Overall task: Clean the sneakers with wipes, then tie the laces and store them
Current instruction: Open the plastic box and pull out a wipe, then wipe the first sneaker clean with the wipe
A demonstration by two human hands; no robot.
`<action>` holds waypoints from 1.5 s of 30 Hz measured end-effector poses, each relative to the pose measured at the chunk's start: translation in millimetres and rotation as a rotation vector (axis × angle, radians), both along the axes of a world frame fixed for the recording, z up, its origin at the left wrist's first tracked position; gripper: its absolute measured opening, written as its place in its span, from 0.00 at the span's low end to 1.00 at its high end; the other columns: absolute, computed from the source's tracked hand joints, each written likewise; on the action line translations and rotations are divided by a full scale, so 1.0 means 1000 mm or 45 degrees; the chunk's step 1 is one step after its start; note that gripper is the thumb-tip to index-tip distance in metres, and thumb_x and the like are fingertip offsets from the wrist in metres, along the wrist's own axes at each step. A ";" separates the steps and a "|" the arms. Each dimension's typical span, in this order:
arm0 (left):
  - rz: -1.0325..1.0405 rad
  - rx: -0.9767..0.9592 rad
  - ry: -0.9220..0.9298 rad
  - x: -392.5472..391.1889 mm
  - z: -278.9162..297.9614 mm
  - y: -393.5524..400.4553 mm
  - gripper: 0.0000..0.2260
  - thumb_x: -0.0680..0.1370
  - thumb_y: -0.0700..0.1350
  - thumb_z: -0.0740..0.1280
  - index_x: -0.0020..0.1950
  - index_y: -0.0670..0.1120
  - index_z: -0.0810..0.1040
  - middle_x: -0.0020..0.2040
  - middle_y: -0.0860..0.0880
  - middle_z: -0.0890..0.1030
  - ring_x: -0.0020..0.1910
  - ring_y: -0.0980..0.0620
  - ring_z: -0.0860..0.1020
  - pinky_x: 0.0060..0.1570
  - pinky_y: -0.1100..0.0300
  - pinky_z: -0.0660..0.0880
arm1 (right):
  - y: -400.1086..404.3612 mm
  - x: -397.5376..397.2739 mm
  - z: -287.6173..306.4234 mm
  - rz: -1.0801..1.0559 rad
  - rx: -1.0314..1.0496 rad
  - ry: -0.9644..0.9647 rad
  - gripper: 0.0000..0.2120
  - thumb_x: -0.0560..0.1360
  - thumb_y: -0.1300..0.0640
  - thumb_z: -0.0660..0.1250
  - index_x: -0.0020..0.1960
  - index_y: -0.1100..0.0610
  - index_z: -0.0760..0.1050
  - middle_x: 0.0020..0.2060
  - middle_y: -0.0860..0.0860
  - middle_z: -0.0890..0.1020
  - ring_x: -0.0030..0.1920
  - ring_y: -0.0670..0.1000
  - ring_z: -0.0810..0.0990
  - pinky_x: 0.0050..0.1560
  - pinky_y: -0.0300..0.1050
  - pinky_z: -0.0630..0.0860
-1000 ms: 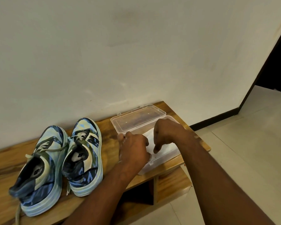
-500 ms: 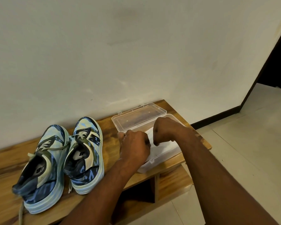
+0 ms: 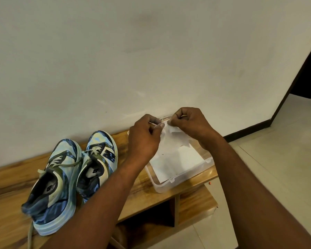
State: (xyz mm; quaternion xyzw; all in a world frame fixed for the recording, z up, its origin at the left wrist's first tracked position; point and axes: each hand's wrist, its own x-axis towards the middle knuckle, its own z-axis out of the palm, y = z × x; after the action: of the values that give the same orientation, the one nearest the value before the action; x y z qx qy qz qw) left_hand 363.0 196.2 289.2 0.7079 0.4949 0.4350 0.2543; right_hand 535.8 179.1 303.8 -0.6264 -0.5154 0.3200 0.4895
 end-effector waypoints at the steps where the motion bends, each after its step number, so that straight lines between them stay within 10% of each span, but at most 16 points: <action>1: -0.002 -0.044 -0.063 -0.002 0.005 0.001 0.03 0.79 0.49 0.74 0.49 0.52 0.82 0.38 0.55 0.84 0.38 0.56 0.82 0.40 0.57 0.78 | -0.001 0.000 0.002 0.012 0.000 0.052 0.06 0.74 0.58 0.76 0.45 0.61 0.82 0.38 0.52 0.86 0.34 0.41 0.82 0.36 0.37 0.78; 11: -0.195 -0.567 -0.575 -0.052 0.041 -0.022 0.25 0.66 0.32 0.81 0.60 0.45 0.81 0.47 0.44 0.88 0.46 0.44 0.87 0.43 0.52 0.84 | -0.004 -0.028 0.021 0.195 -0.028 0.447 0.09 0.74 0.54 0.77 0.49 0.57 0.82 0.40 0.52 0.86 0.37 0.50 0.82 0.39 0.46 0.78; 21: -0.093 -0.560 -0.671 -0.134 0.047 -0.056 0.16 0.74 0.34 0.76 0.59 0.47 0.84 0.42 0.41 0.87 0.40 0.47 0.84 0.39 0.58 0.80 | -0.016 -0.104 0.022 0.389 -0.291 0.715 0.20 0.72 0.52 0.80 0.55 0.66 0.81 0.51 0.68 0.84 0.45 0.60 0.82 0.50 0.56 0.79; 26: 0.032 -0.382 -0.740 -0.166 0.040 -0.057 0.14 0.76 0.33 0.74 0.59 0.47 0.85 0.37 0.47 0.85 0.37 0.52 0.84 0.35 0.61 0.79 | -0.020 -0.117 0.018 0.545 -0.549 0.560 0.32 0.58 0.39 0.85 0.55 0.54 0.82 0.44 0.56 0.82 0.41 0.53 0.79 0.38 0.45 0.75; 30: 0.102 -0.308 -0.789 -0.183 0.033 -0.050 0.12 0.76 0.34 0.74 0.54 0.49 0.87 0.44 0.47 0.87 0.43 0.52 0.84 0.40 0.60 0.80 | -0.017 -0.121 0.013 0.686 -0.579 0.583 0.27 0.62 0.52 0.82 0.57 0.59 0.81 0.46 0.53 0.83 0.40 0.49 0.76 0.30 0.40 0.65; 36: 0.094 -0.354 -0.982 -0.197 0.028 -0.037 0.11 0.75 0.32 0.74 0.56 0.42 0.86 0.47 0.44 0.88 0.44 0.51 0.86 0.41 0.61 0.82 | 0.009 -0.145 -0.001 0.397 -0.299 1.090 0.35 0.61 0.60 0.82 0.67 0.55 0.78 0.53 0.55 0.85 0.51 0.55 0.82 0.50 0.53 0.77; 45: 0.186 -0.396 -1.082 -0.216 0.014 -0.025 0.14 0.71 0.33 0.76 0.55 0.41 0.86 0.50 0.42 0.88 0.49 0.46 0.86 0.51 0.53 0.84 | 0.022 -0.186 0.003 0.394 -0.225 1.237 0.32 0.64 0.65 0.77 0.68 0.58 0.75 0.47 0.56 0.87 0.44 0.54 0.86 0.46 0.51 0.84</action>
State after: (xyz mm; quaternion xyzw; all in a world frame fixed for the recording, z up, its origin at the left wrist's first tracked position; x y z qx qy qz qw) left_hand 146.7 171.2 303.7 0.3833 0.4549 0.6241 0.5067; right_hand 350.0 200.6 306.5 -0.3608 -0.2864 0.6850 0.5644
